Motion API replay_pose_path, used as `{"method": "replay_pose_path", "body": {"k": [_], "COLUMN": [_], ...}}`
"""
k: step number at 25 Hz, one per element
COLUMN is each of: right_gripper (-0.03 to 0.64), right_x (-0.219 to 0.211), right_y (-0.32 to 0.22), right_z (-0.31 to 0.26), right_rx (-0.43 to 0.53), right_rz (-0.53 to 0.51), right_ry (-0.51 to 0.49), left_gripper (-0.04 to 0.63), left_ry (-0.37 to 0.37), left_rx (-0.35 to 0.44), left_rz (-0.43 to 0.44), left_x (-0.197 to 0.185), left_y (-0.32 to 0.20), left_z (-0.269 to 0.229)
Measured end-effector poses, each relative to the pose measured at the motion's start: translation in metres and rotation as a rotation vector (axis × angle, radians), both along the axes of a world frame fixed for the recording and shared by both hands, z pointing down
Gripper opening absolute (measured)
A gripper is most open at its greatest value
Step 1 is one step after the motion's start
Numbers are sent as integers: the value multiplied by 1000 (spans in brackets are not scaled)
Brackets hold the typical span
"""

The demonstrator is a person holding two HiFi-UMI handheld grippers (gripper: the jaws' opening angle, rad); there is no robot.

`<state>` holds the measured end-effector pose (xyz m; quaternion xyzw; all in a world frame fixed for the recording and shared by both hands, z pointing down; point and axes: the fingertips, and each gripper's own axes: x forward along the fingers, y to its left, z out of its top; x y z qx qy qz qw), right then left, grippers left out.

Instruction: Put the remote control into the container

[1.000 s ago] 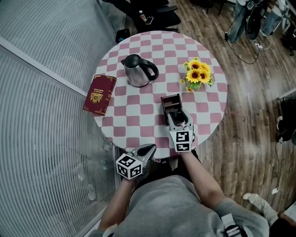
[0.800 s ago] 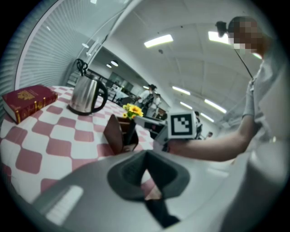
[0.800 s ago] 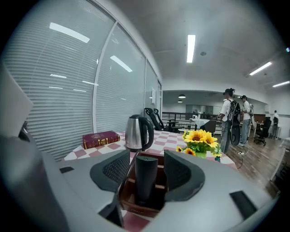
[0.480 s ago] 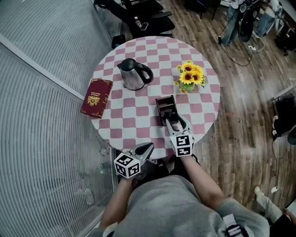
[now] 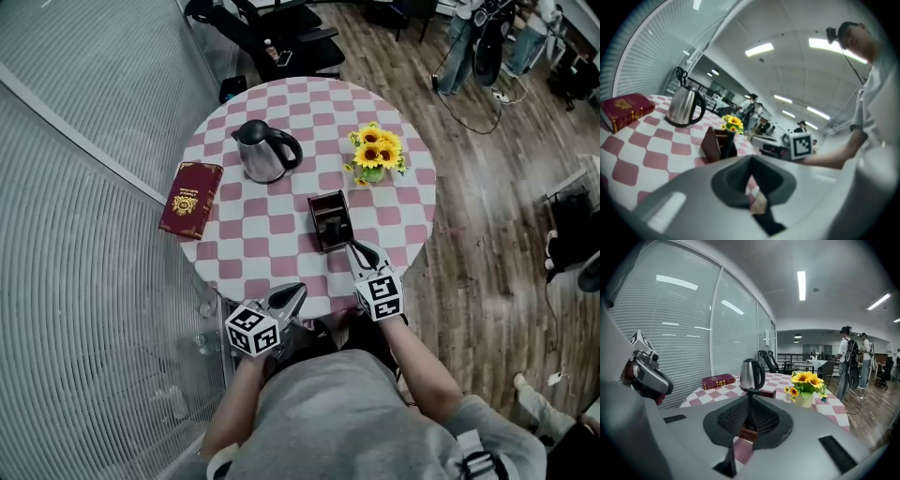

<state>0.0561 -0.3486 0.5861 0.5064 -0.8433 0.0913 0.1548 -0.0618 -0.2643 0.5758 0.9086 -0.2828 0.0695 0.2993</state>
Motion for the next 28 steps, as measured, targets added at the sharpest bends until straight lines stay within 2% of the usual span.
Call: {"method": "replay_pose_path", "body": {"k": [5,11,16,18,22,28], "right_gripper": [18,17,17,17,17,17], "right_x": [3,-7,-24,-27,-30,-28], "right_y": [15,32,55,61,70,82], "right_z": [1,-3,-39,-55,-64,-45], "right_rx": [-33,-73,-114,-111,-113,-147], "right_rz": [-40,-100,-240,-296,-384,-410], "right_ry": [-28,-67,-296,-332,-316,-213], "left_gripper": [-2,-2,-2,-2,-2,-2], "left_ry": [6,8,10,4,-5,34], "left_rx": [14,23,29,30,32,17], "left_rz": [-3,-5,-12,-14,-26,-58], "left_x": [-2,-3,-5,-7,-15,-22], "left_y": [-1,-2,-1,-2,-2,2], "left_z": [-4,-6,-7,-7,-6,-9]}}
